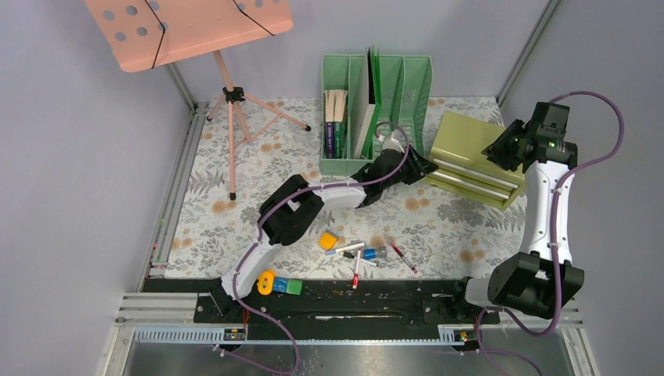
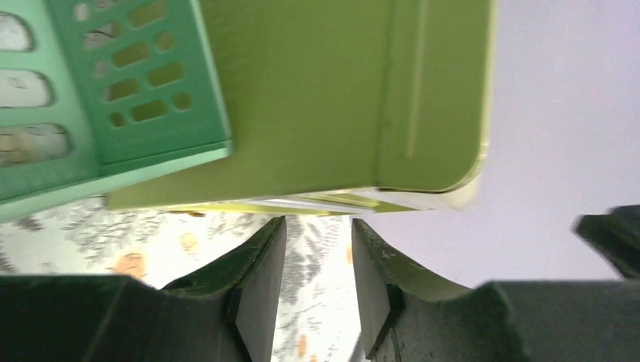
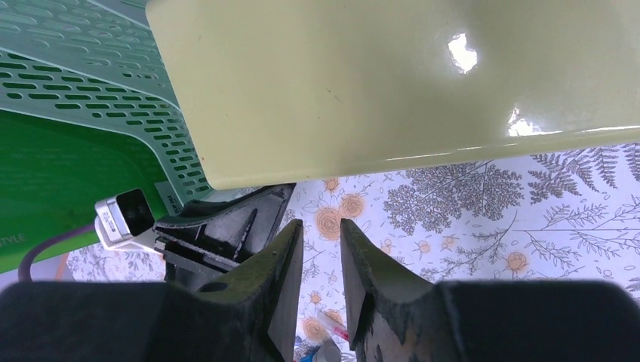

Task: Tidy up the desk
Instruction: Open the drawer in the storage box.

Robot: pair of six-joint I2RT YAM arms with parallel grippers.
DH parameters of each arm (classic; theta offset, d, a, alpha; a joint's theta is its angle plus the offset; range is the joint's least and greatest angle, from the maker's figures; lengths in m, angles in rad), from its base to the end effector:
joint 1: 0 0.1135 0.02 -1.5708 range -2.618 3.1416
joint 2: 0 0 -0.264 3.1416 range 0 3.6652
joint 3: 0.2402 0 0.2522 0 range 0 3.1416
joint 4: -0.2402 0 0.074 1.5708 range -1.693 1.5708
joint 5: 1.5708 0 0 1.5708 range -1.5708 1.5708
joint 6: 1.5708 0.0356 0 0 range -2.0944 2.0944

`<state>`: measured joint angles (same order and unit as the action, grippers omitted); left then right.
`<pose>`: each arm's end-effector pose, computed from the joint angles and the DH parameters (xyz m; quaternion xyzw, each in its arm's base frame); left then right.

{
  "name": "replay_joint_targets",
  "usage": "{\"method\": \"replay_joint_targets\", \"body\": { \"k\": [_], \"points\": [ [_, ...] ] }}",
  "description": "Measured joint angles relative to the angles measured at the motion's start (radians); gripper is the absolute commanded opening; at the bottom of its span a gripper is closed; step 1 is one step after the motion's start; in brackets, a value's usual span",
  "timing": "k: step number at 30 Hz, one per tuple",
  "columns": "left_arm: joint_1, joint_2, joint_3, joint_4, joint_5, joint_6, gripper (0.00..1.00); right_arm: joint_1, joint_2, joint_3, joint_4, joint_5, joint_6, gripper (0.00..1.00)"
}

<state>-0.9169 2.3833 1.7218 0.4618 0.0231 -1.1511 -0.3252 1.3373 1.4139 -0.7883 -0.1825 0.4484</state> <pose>0.3334 -0.4364 0.1702 -0.0832 0.7696 -0.5486 0.3160 0.2684 -0.0837 0.3777 0.3064 0.8528 0.1082 0.4088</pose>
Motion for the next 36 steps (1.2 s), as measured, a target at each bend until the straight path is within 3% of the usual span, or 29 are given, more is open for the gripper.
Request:
{"method": "replay_joint_targets", "body": {
  "k": [10, 23, 36],
  "points": [
    [0.0, 0.0, -0.012, 0.266, 0.053, -0.249, 0.38, -0.005, -0.012, -0.008, 0.016, -0.024, 0.006, 0.33],
    [-0.001, 0.028, -0.088, 0.295, 0.021, -0.401, 0.39, -0.005, -0.012, -0.01, 0.018, -0.048, 0.012, 0.33],
    [-0.001, 0.121, 0.016, 0.286, -0.024, -0.457, 0.38, -0.01, -0.013, -0.011, 0.024, -0.054, 0.013, 0.33]
  ]
}}
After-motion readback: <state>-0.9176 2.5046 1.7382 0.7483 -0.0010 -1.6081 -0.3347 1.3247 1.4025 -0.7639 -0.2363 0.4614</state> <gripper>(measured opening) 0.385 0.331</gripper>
